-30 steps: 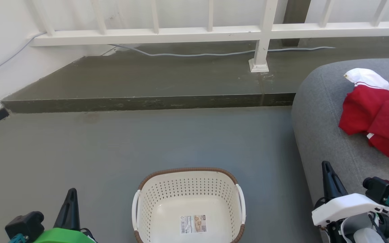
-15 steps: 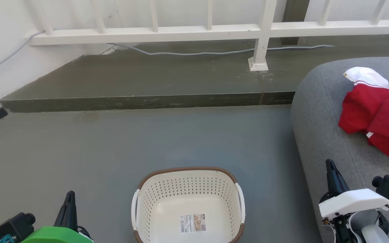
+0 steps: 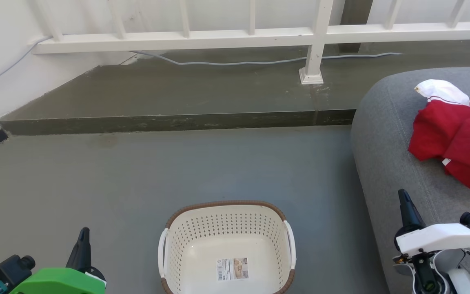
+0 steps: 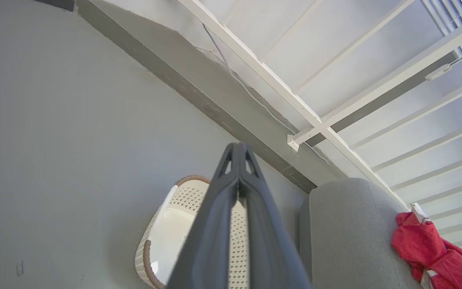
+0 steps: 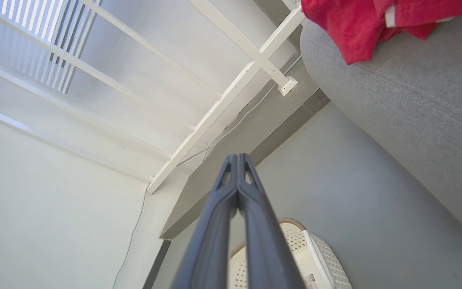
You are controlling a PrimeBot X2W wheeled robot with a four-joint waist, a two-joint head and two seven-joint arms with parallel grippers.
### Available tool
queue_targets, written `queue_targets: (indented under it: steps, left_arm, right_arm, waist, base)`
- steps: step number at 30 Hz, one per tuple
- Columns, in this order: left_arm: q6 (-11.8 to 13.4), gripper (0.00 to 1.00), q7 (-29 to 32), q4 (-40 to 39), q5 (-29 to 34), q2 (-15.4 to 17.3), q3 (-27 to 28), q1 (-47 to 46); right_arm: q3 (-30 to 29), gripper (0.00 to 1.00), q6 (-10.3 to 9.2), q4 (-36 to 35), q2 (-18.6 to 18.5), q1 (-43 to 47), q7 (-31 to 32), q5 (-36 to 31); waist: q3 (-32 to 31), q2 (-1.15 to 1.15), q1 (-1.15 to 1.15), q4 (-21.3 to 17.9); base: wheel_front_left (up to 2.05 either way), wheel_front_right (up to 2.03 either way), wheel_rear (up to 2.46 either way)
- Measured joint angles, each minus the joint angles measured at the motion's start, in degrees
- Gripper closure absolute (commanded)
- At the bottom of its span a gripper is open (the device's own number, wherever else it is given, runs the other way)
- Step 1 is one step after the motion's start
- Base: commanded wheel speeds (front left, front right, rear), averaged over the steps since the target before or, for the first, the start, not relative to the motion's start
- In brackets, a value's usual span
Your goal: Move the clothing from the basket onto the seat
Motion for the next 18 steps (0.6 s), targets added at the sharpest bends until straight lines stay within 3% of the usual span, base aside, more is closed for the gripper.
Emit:
queue_targets:
  steps: [18]
  left_arm:
    - [-2.26,1.0,3.22,2.22,-12.37,-1.41,3.13,-2.52]
  right_arm:
    - [-3.16,1.0,2.22,0.92,0.23,-2.08,3.52,12.95]
  waist:
    - [0.32,0.0,0.0,-0.21]
  base:
    - [0.0,0.0,0.0]
